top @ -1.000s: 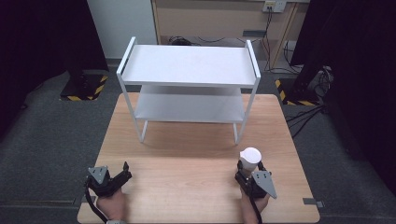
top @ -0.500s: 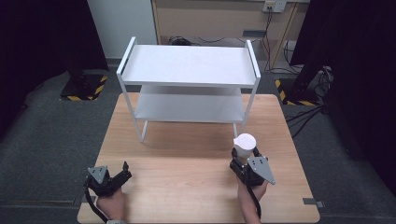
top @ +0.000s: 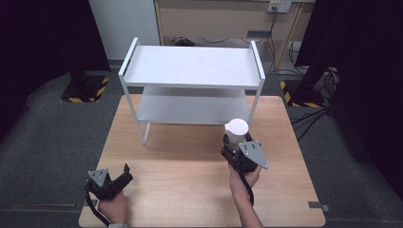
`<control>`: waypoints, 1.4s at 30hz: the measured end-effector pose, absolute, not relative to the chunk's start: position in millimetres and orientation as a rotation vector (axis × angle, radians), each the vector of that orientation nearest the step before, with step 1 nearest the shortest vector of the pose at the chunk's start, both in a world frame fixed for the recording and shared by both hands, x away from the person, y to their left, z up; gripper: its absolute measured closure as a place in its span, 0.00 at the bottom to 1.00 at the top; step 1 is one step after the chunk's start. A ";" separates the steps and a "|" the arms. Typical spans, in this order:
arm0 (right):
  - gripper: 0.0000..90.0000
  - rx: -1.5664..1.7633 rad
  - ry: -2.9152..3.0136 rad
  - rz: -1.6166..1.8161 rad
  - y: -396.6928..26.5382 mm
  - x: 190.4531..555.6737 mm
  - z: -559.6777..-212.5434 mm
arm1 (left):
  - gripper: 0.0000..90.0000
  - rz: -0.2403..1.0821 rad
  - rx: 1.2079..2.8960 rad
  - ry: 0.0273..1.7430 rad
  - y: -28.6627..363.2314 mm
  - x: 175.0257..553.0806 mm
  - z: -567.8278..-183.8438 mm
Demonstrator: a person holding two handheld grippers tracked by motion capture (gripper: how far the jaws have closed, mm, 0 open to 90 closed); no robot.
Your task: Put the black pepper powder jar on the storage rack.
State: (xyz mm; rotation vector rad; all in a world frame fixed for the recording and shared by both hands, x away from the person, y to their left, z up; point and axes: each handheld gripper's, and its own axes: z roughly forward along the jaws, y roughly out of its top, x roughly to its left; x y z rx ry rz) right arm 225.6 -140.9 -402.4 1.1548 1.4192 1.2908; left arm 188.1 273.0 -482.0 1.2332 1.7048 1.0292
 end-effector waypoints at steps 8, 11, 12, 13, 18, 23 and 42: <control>0.34 1.174 1.416 1.306 -122.6 245.4 -377.2 | 0.00 1.027 1.213 1.709 273.5 187.4 -482.7; 0.34 1.184 1.423 1.304 -116.3 255.2 -368.8 | 0.00 1.028 1.212 1.708 273.4 187.3 -482.8; 0.34 1.184 1.423 1.304 -116.3 255.2 -368.8 | 0.00 1.028 1.212 1.708 273.4 187.3 -482.8; 0.34 1.183 1.425 1.302 -114.3 258.4 -366.6 | 0.00 1.027 1.210 1.709 273.6 187.2 -482.8; 0.34 1.172 1.436 1.289 -106.6 273.4 -357.0 | 0.00 1.019 1.203 1.703 275.2 186.0 -483.4; 0.34 1.183 1.435 1.277 -101.9 289.1 -350.6 | 0.00 1.014 1.193 1.698 276.4 185.0 -484.3; 0.34 1.192 1.387 1.236 -81.1 326.5 -353.3 | 0.00 1.001 1.182 1.687 279.4 183.0 -485.4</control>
